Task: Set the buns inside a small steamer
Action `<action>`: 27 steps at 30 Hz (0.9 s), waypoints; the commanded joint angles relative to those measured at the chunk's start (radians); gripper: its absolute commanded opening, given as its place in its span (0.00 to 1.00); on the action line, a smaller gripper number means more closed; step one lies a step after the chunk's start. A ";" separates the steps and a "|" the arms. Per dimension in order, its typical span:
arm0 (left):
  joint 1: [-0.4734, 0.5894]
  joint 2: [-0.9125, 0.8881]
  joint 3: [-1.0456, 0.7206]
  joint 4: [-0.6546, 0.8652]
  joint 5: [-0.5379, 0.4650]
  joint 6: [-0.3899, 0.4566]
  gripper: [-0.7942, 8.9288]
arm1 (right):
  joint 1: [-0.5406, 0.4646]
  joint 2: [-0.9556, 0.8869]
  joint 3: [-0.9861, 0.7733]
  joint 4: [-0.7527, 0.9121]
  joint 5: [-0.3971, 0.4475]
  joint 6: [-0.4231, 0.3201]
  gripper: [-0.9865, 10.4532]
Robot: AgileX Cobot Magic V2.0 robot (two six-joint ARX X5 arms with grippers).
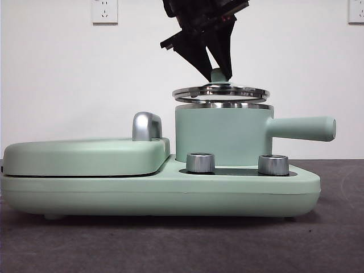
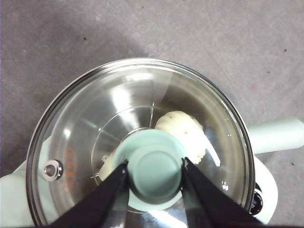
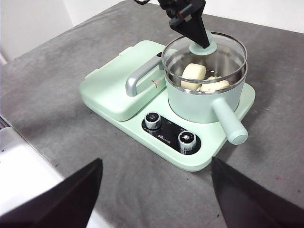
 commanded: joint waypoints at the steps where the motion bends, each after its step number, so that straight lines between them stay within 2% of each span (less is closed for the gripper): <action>1: -0.006 0.033 0.030 0.019 0.004 0.022 0.13 | 0.005 0.004 0.007 0.008 -0.003 0.018 0.40; 16: -0.006 0.047 0.029 0.029 0.048 0.043 0.11 | 0.005 0.004 0.006 0.008 0.000 0.017 0.40; 24: -0.006 0.051 0.028 0.026 0.045 0.127 0.11 | 0.005 0.004 0.006 0.007 0.000 0.022 0.40; 27: -0.006 0.052 0.028 0.014 0.045 0.126 0.11 | 0.005 0.004 0.006 0.000 0.000 0.032 0.40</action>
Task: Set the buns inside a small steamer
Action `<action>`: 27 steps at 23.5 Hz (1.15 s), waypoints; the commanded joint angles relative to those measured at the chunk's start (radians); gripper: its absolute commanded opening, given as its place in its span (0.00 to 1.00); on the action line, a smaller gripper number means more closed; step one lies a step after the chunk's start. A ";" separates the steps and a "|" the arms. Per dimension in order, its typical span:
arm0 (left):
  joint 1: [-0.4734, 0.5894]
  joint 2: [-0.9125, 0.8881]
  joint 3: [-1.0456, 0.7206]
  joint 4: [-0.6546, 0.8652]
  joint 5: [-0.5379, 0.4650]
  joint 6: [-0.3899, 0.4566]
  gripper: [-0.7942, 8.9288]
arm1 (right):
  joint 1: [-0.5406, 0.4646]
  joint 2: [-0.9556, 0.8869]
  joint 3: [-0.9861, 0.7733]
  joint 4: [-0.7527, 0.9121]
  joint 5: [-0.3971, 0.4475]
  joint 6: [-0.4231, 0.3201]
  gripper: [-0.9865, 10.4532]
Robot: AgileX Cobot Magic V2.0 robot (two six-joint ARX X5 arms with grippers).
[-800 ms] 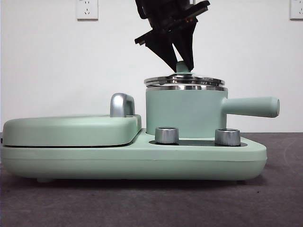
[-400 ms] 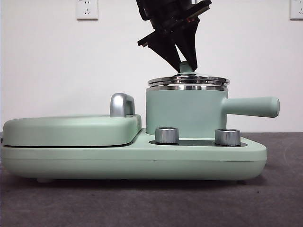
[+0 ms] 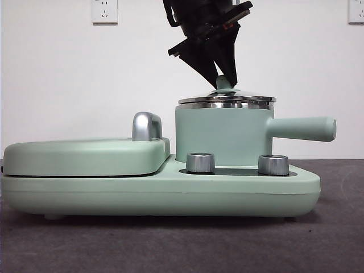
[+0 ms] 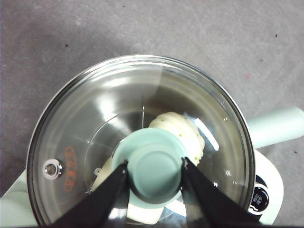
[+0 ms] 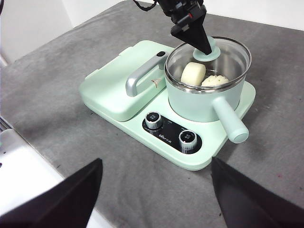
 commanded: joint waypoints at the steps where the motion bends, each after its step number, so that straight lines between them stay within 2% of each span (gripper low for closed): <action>1: -0.006 0.028 0.028 -0.003 0.000 0.024 0.11 | 0.005 0.004 0.007 -0.001 -0.001 0.015 0.40; 10: -0.006 0.028 0.028 0.008 -0.013 -0.004 0.12 | 0.005 0.004 0.007 -0.004 0.000 0.015 0.40; 11: -0.006 0.028 0.028 0.015 -0.013 -0.017 0.17 | 0.005 0.004 0.007 -0.004 0.000 0.015 0.40; 14: -0.003 0.017 0.029 0.012 -0.013 -0.063 0.55 | 0.005 0.004 0.006 -0.004 0.000 0.014 0.40; 15: 0.000 0.005 0.029 0.002 -0.013 -0.064 0.63 | 0.005 0.004 0.007 -0.004 0.000 0.014 0.40; 16: 0.002 -0.012 0.029 -0.015 -0.013 -0.066 0.66 | 0.005 0.004 0.006 -0.004 0.000 0.014 0.40; 22: 0.007 -0.213 0.005 -0.240 -0.013 -0.142 0.66 | 0.005 0.004 0.006 -0.003 0.000 0.014 0.40; 27: -0.002 -0.527 -0.257 -0.241 -0.013 -0.160 0.66 | 0.005 0.004 0.006 -0.004 -0.007 0.014 0.40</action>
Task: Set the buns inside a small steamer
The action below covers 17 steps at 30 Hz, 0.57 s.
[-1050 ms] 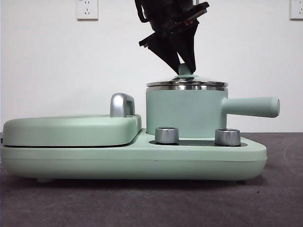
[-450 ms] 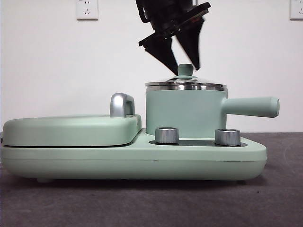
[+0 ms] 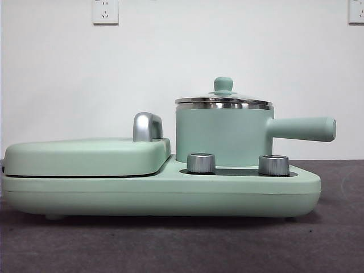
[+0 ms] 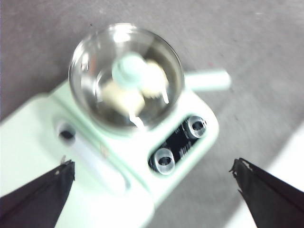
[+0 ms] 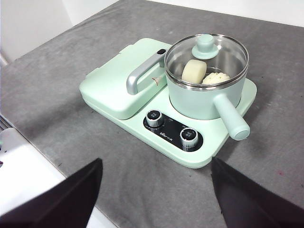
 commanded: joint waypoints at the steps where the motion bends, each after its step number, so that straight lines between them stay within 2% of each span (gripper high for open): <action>1: -0.012 -0.117 -0.145 -0.029 0.003 -0.016 0.66 | 0.005 0.004 0.006 0.004 -0.023 0.009 0.40; 4: -0.012 -0.255 -0.325 0.017 0.003 -0.053 0.66 | 0.005 0.006 0.006 0.005 -0.040 0.001 0.40; 11: -0.011 -0.621 -0.820 0.312 0.003 -0.186 0.66 | 0.005 0.008 0.006 0.022 -0.064 -0.016 0.40; 17: -0.011 -0.875 -1.145 0.527 0.003 -0.286 0.66 | 0.005 0.008 0.006 0.022 -0.064 -0.018 0.40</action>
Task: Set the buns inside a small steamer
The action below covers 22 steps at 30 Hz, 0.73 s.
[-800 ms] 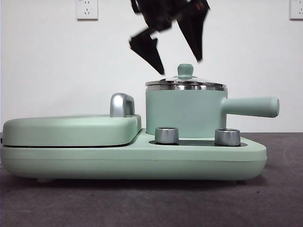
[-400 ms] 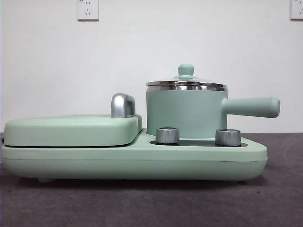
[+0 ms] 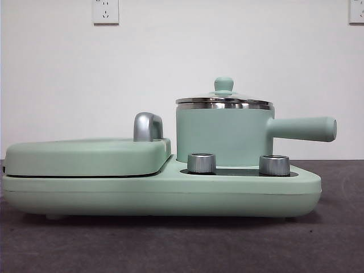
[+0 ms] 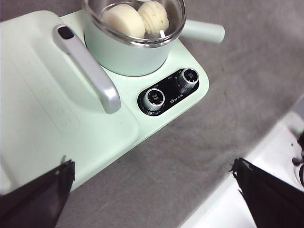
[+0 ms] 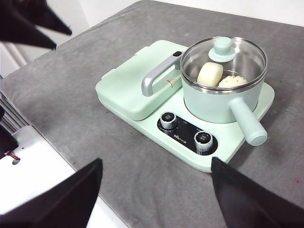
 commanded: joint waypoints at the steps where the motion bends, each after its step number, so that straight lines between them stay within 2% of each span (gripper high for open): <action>1: -0.010 -0.089 -0.123 0.092 0.003 -0.078 0.66 | 0.005 0.008 0.006 0.013 -0.004 -0.010 0.40; 2: -0.010 -0.123 -0.163 0.115 0.002 -0.089 0.64 | 0.005 0.008 0.006 0.013 -0.004 -0.012 0.40; 3: -0.010 -0.154 -0.198 0.134 0.002 -0.096 0.54 | 0.005 0.008 0.006 0.012 -0.005 -0.017 0.39; 4: -0.010 -0.176 -0.223 0.146 0.001 -0.101 0.39 | 0.005 0.008 0.006 0.009 -0.011 -0.024 0.32; 5: -0.010 -0.198 -0.244 0.156 -0.004 -0.103 0.15 | 0.005 0.008 0.006 0.007 -0.025 -0.035 0.17; 6: -0.010 -0.216 -0.258 0.165 -0.011 -0.108 0.10 | 0.005 0.008 0.006 0.005 -0.032 -0.047 0.08; 7: -0.010 -0.229 -0.266 0.171 -0.014 -0.108 0.11 | 0.005 0.008 0.006 0.006 -0.035 -0.053 0.11; 8: -0.010 -0.237 -0.267 0.171 -0.014 -0.108 0.09 | 0.005 0.008 0.006 0.008 -0.037 -0.059 0.11; 13: -0.010 -0.262 -0.266 0.172 -0.013 -0.112 0.09 | 0.005 0.007 0.007 -0.001 -0.011 -0.058 0.11; 22: -0.010 -0.279 -0.266 0.172 -0.013 -0.111 0.09 | 0.005 0.007 0.007 0.021 -0.013 -0.058 0.11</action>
